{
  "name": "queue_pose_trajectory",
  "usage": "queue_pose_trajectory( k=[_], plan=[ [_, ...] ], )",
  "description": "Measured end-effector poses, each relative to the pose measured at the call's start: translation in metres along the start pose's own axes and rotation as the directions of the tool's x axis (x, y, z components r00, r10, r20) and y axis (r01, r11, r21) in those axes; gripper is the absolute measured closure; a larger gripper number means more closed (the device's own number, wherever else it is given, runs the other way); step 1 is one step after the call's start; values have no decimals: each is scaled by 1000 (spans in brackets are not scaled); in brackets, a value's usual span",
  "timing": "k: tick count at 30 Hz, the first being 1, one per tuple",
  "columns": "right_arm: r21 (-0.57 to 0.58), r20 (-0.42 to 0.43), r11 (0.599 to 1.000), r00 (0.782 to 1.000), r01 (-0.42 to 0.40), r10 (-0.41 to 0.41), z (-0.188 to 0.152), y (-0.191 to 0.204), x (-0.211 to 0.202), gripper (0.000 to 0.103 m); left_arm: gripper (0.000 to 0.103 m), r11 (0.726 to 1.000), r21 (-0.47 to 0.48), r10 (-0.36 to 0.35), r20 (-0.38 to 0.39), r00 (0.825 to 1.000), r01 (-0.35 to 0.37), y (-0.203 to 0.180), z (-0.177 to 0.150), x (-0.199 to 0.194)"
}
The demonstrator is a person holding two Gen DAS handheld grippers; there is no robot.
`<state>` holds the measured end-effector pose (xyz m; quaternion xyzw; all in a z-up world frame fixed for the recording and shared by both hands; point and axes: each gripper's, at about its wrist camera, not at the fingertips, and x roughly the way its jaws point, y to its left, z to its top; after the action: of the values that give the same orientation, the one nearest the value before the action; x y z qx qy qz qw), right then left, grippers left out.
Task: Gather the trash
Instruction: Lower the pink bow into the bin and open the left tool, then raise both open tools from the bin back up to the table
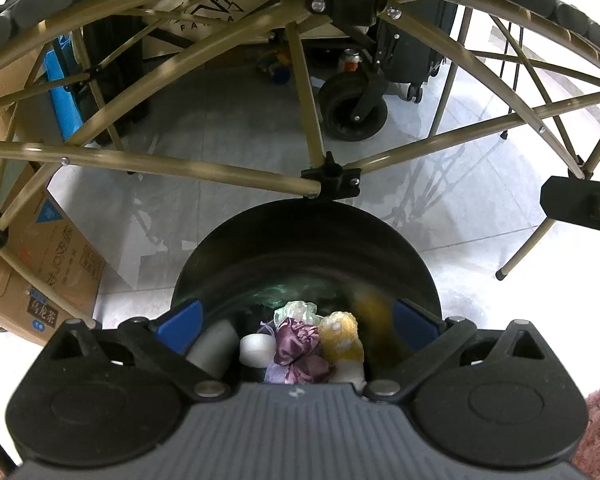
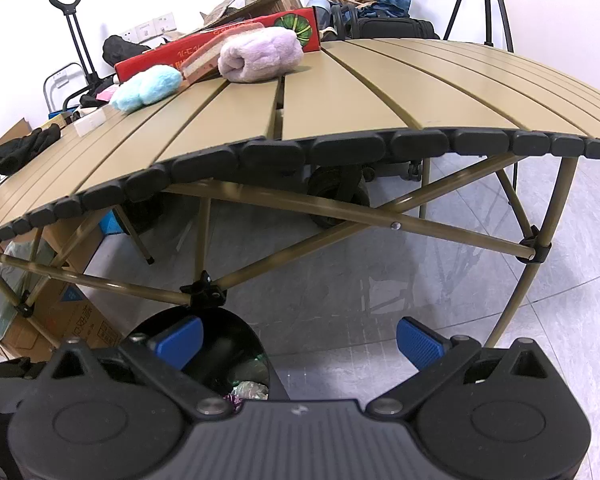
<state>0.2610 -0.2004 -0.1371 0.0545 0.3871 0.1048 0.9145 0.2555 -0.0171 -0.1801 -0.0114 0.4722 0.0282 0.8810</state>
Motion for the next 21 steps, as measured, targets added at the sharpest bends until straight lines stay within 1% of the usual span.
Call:
queue_pose_trajectory(
  k=[7,12,18,21],
  plan=[
    [-1,0,1000,1000,0,0,0,0,0,0,0,1000,-18,3,3,1000,-3,5,-1,-5],
    [-9,3,1000,1000,-11,11,-2,4,-3,0,0,1000,2,28,44,999,-28,5,-3,-16],
    [-16,10,999,999,-33,34,-2,5,-8,0,0,1000,-2,26,64,998,-26,10,-5,-28],
    [-21,19,999,999,-43,43,-2,7,-12,0,0,1000,-6,31,86,996,-31,12,-6,-38]
  ],
)
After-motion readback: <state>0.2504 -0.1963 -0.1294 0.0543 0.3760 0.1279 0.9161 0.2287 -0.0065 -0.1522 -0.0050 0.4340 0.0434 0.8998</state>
